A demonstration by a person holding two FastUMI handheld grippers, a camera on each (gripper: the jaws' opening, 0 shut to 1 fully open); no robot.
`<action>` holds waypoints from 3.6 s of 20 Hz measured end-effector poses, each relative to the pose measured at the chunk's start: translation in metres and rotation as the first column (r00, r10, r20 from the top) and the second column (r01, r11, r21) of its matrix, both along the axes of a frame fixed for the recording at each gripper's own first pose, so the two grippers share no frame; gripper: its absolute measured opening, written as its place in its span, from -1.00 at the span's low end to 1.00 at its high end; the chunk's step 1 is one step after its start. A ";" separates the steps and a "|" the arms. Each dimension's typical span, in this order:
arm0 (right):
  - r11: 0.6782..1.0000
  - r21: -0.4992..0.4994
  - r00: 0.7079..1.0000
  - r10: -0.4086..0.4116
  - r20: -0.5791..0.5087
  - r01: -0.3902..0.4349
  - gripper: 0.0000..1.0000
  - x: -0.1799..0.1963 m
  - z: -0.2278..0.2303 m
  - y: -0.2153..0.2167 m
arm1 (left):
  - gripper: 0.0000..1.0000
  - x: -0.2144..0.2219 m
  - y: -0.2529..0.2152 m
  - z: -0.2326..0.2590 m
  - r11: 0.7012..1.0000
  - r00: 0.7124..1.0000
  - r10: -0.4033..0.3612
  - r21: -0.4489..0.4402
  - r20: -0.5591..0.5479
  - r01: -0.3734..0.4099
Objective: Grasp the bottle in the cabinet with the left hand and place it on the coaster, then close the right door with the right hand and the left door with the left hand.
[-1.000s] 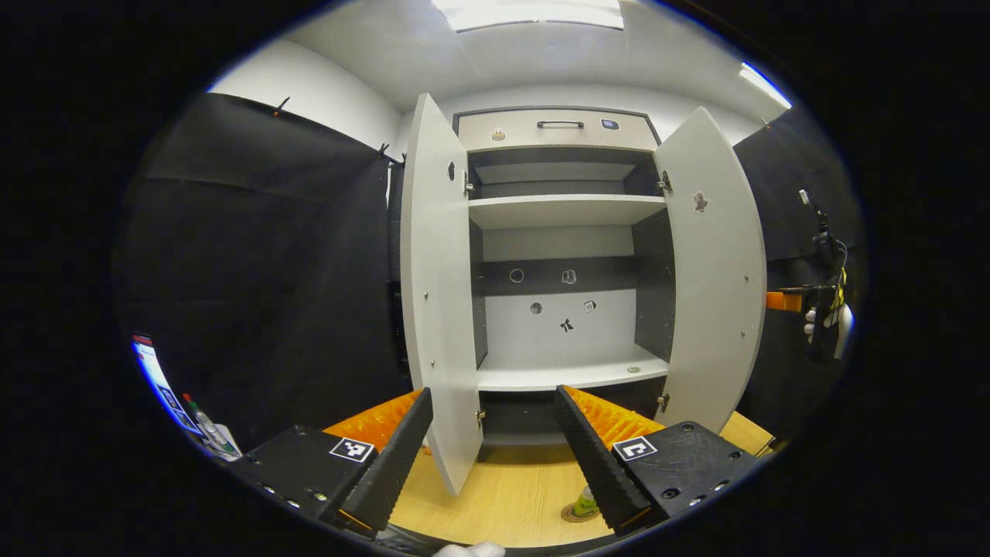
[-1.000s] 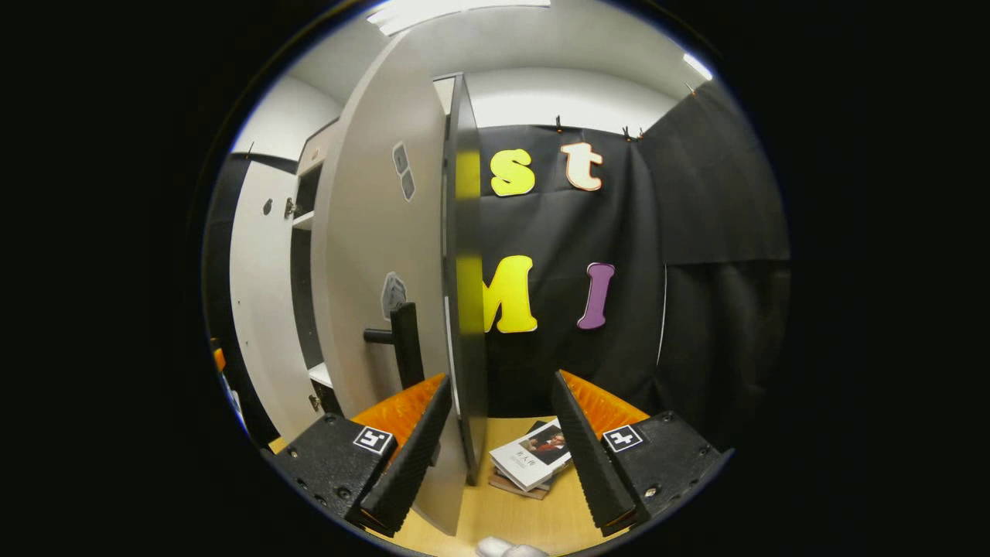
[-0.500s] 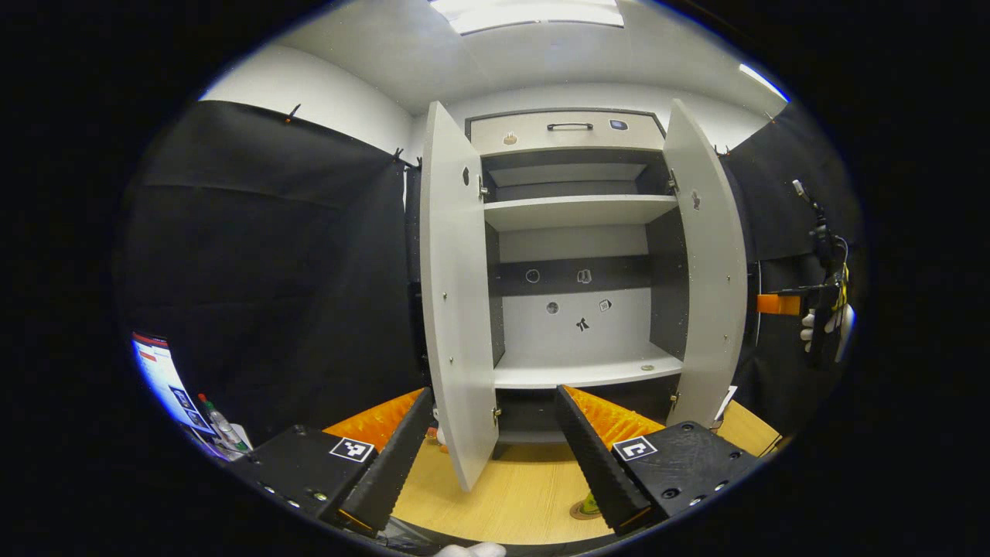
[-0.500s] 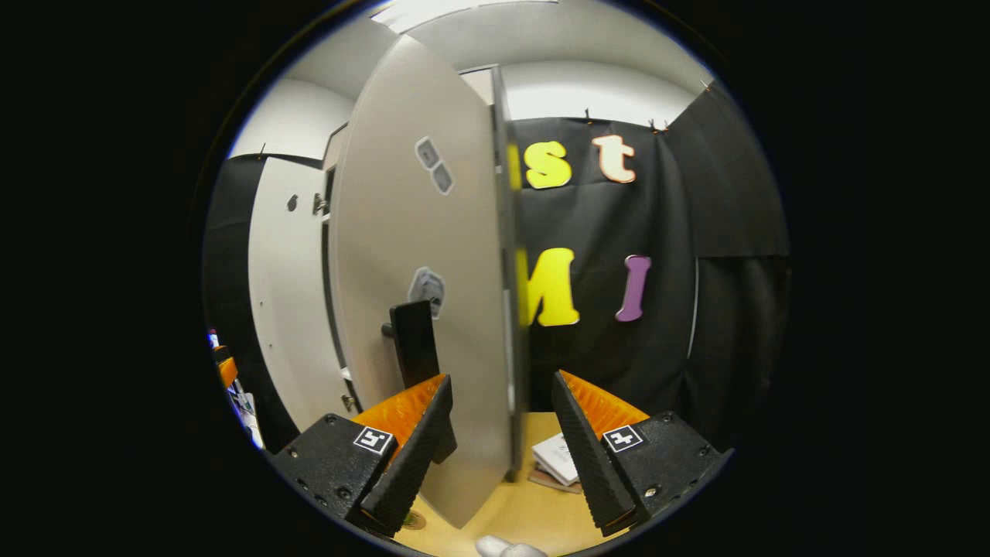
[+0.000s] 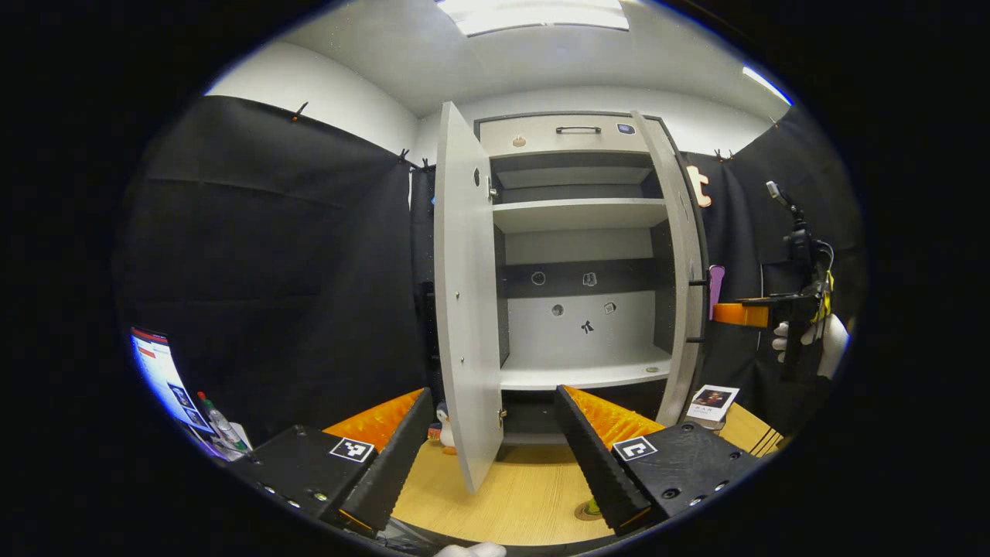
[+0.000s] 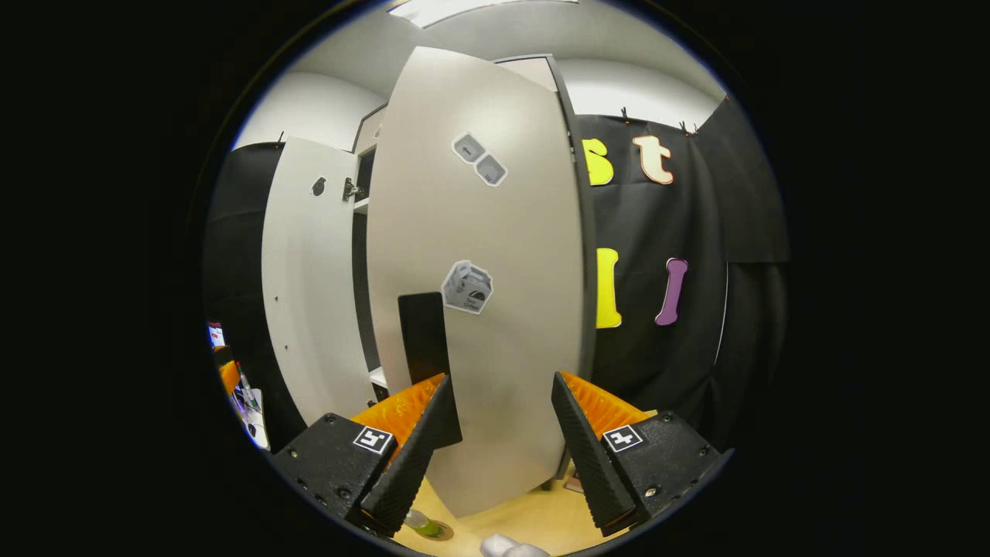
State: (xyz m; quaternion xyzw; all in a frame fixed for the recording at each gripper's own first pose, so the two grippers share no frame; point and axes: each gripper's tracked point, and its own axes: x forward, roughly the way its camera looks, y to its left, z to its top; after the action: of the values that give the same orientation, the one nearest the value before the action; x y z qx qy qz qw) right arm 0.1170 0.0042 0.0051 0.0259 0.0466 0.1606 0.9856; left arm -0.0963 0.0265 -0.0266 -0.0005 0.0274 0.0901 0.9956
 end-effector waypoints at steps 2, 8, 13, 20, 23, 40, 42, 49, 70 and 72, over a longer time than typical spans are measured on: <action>1.000 -0.015 1.000 -0.008 0.020 0.008 0.63 -0.004 0.005 0.001 | 0.92 0.002 0.005 -0.002 1.000 1.000 -0.002 -0.006 -0.004 0.002; 0.999 -0.035 1.000 0.010 0.011 -0.010 0.63 -0.030 0.002 0.005 | 0.92 0.015 0.020 -0.007 0.999 0.999 -0.035 -0.004 -0.005 0.035; 0.998 -0.064 1.000 -0.023 -0.012 0.022 0.63 -0.067 -0.013 0.007 | 0.91 0.035 0.054 -0.012 0.999 0.999 -0.044 0.021 -0.008 0.045; 0.992 -0.089 0.992 -0.095 -0.081 0.088 0.63 -0.126 -0.041 0.007 | 0.92 0.077 0.153 -0.008 0.998 1.000 0.017 0.063 0.009 -0.018; 0.987 -0.091 0.984 -0.139 -0.108 0.129 0.63 -0.147 -0.046 0.002 | 0.92 0.105 0.186 -0.008 0.998 0.999 0.038 0.048 0.014 -0.039; 0.976 -0.052 0.966 -0.217 -0.144 0.211 0.63 -0.168 -0.054 -0.014 | 0.84 0.189 0.207 -0.010 1.000 1.000 0.016 0.013 0.001 -0.016; 0.978 -0.051 0.967 -0.207 -0.147 0.201 0.63 -0.166 -0.054 -0.014 | 0.84 0.189 0.205 -0.012 1.000 1.000 0.010 -0.003 0.000 -0.010; 0.981 -0.047 0.973 -0.192 -0.129 0.188 0.63 -0.161 -0.049 -0.029 | 0.77 0.186 0.201 -0.013 0.998 0.998 0.056 0.012 -0.018 -0.056; 0.980 -0.035 0.970 -0.201 -0.136 0.198 0.63 -0.154 -0.050 -0.067 | 0.76 0.192 0.104 -0.010 0.999 0.999 -0.043 -0.029 -0.011 0.042; 0.981 -0.034 0.972 -0.192 -0.133 0.189 0.63 -0.154 -0.048 -0.064 | 0.76 0.196 0.093 -0.008 0.996 0.998 -0.069 -0.050 -0.008 0.068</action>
State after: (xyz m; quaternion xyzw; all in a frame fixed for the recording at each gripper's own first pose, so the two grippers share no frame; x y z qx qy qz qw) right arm -0.0371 -0.0594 -0.0430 0.0306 0.1126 0.0626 0.9912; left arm 0.0996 0.1198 -0.0348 -0.0240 0.0346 0.0553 0.9976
